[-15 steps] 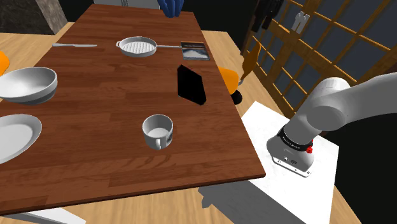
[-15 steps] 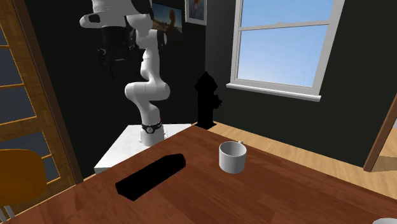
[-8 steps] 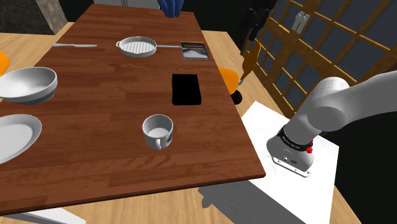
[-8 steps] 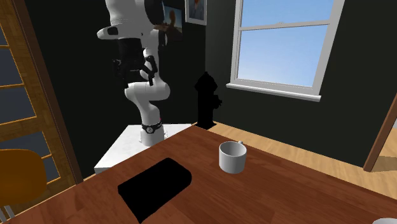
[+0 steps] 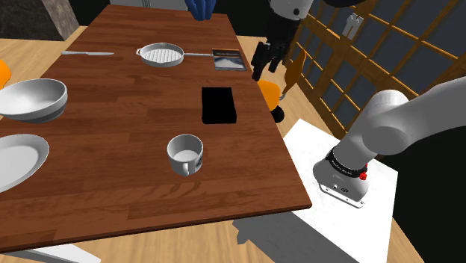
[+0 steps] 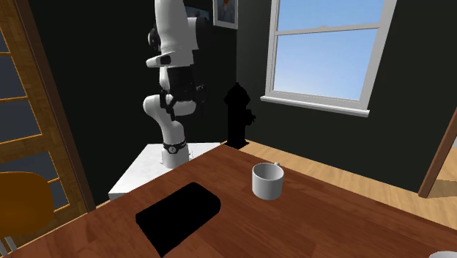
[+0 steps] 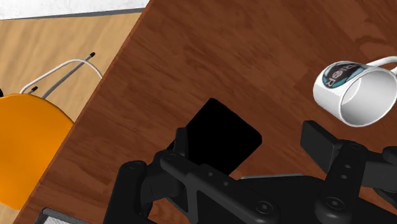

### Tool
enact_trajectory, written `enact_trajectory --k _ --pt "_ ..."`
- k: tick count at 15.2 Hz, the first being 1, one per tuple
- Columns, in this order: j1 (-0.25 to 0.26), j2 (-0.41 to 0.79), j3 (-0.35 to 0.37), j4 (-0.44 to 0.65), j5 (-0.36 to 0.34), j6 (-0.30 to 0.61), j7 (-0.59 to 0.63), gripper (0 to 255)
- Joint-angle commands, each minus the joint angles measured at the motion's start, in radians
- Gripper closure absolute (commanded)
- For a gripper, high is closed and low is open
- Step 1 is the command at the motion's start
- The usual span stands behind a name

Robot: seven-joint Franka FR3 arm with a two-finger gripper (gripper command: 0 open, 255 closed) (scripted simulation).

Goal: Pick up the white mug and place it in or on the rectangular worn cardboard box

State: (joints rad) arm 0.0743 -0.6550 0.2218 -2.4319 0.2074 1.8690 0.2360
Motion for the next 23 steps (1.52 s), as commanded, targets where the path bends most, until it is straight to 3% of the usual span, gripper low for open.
enact_trajectory --k 1,6,11,15,18,20,23 --pt "0.007 0.048 0.04 0.0 0.011 0.057 0.033 0" --pt "0.023 0.17 0.145 0.007 0.022 0.19 0.129 0" --pt "0.022 0.325 0.253 0.047 -0.011 0.316 0.242 0" --pt "0.012 0.471 0.336 0.102 -0.087 0.406 0.358 0" --pt "0.008 0.594 0.389 0.158 -0.183 0.459 0.466 0" --pt "0.016 0.666 0.405 0.194 -0.249 0.481 0.532 0" --pt "0.02 0.7 0.402 0.184 -0.28 0.518 0.553 0"
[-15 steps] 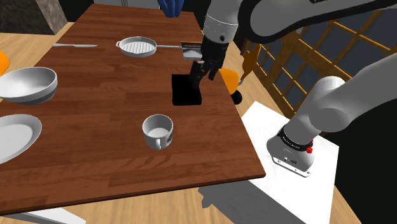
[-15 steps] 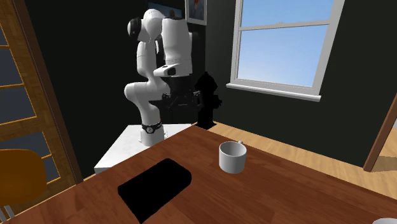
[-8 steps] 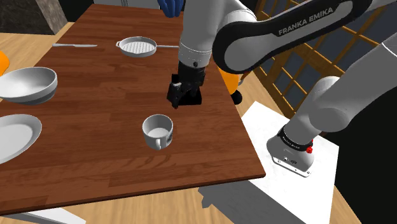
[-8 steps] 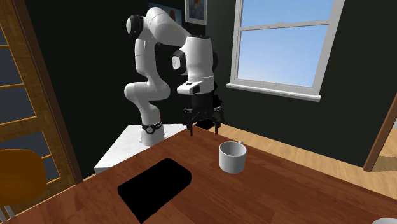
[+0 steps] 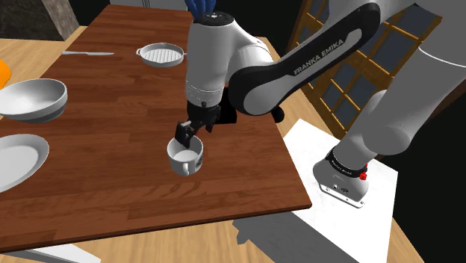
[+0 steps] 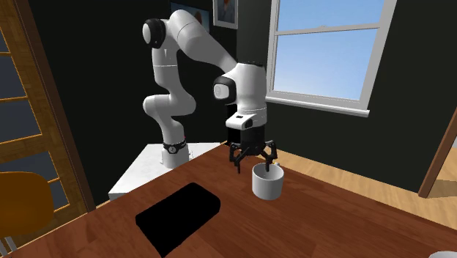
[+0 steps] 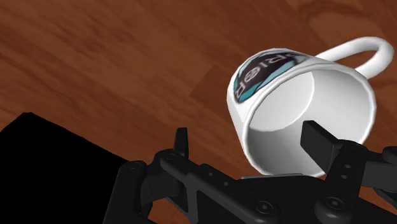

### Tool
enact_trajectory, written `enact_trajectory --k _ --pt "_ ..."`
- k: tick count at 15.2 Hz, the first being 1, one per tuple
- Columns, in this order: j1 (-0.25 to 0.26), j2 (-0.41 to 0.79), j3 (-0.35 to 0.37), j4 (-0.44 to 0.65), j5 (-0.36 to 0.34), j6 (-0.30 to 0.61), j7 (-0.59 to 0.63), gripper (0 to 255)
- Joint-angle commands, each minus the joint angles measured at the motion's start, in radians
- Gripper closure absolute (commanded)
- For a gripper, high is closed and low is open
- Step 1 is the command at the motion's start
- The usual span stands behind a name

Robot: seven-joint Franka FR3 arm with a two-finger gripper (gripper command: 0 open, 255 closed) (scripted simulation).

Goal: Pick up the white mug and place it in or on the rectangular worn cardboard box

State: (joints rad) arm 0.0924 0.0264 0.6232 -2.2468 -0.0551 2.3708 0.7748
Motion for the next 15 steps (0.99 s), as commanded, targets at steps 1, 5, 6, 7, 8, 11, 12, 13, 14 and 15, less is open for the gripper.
enact_trajectory --k 1,5,6,7,8,11,12,13,14,15 --pt "0.003 0.03 0.0 -0.004 -0.028 0.029 0.022 0" --pt "0.008 0.074 -0.006 -0.013 -0.07 0.071 0.051 0" --pt "0.008 0.074 -0.006 -0.013 -0.07 0.071 0.051 0" --pt "0.008 0.074 -0.006 -0.013 -0.07 0.071 0.051 0" --pt "0.008 0.074 -0.006 -0.013 -0.07 0.071 0.051 0" --pt "0.008 0.074 -0.006 -0.013 -0.07 0.071 0.051 0" --pt "0.008 0.073 -0.006 -0.013 -0.07 0.071 0.051 0" --pt "0.008 0.073 -0.006 -0.013 -0.07 0.071 0.051 255" --pt "0.008 0.073 -0.006 -0.013 -0.07 0.071 0.051 255" --pt "0.008 0.073 -0.006 -0.013 -0.07 0.071 0.051 255"
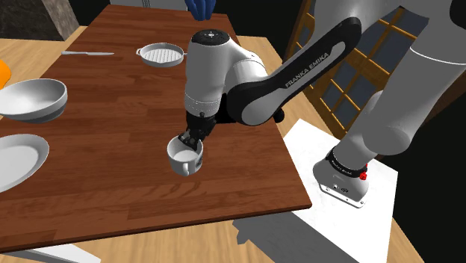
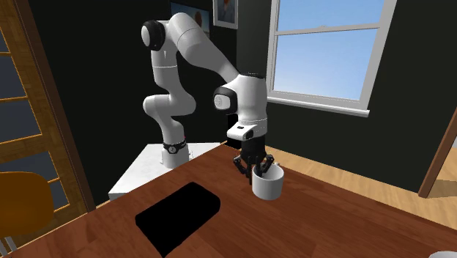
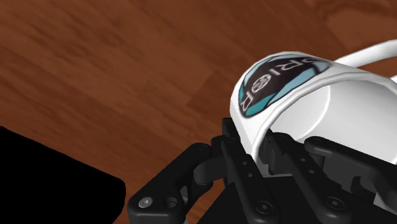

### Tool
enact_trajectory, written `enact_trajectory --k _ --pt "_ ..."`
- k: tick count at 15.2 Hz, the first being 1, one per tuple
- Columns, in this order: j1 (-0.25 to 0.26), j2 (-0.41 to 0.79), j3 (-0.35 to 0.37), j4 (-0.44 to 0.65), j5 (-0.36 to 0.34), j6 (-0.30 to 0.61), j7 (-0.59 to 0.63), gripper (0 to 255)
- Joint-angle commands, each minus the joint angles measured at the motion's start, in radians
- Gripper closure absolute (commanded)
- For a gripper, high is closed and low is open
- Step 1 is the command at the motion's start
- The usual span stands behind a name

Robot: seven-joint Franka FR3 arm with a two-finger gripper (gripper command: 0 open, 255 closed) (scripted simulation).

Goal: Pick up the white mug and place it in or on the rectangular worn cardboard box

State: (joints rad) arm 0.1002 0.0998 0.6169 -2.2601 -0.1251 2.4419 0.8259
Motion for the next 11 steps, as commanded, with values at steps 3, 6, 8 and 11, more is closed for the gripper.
enact_trajectory --k 3,6,8,11 --pt "0.0 0.0 0.0 0.0 0.0 0.0 0.0 255" --pt "0.0 0.0 0.0 0.0 0.0 0.0 0.0 255" --pt "-0.002 -0.01 0.002 0.004 0.011 -0.012 -0.008 255" --pt "-0.006 -0.041 0.006 0.018 0.041 -0.05 -0.029 255"
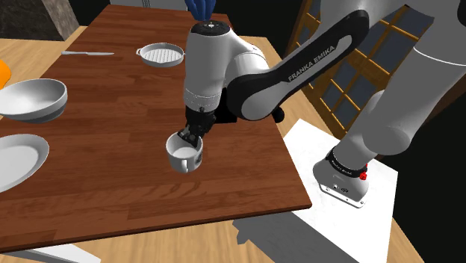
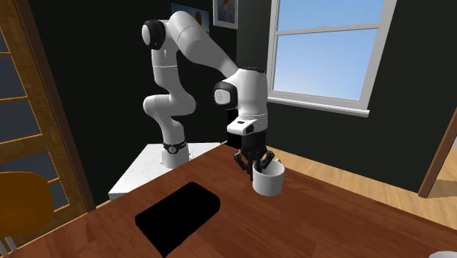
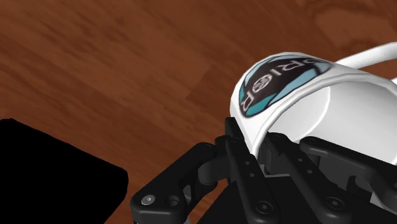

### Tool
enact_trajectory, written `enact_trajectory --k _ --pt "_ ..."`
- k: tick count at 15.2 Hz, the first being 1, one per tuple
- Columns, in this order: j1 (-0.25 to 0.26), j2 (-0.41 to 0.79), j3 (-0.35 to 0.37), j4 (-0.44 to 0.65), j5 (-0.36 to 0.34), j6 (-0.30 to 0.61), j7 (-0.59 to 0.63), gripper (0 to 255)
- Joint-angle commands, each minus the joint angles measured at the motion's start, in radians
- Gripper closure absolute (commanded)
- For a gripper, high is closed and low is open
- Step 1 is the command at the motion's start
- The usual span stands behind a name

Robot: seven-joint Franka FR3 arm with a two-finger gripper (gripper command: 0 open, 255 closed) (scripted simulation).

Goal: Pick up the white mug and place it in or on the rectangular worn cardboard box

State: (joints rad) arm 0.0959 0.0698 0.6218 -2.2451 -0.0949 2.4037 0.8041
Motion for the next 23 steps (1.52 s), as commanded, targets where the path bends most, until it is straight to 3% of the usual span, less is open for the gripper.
enact_trajectory --k 1,23 --pt "-0.002 -0.021 0.002 0.008 0.02 -0.024 -0.014 255" --pt "-0.009 -0.172 -0.012 0.175 0.138 -0.314 -0.103 255"
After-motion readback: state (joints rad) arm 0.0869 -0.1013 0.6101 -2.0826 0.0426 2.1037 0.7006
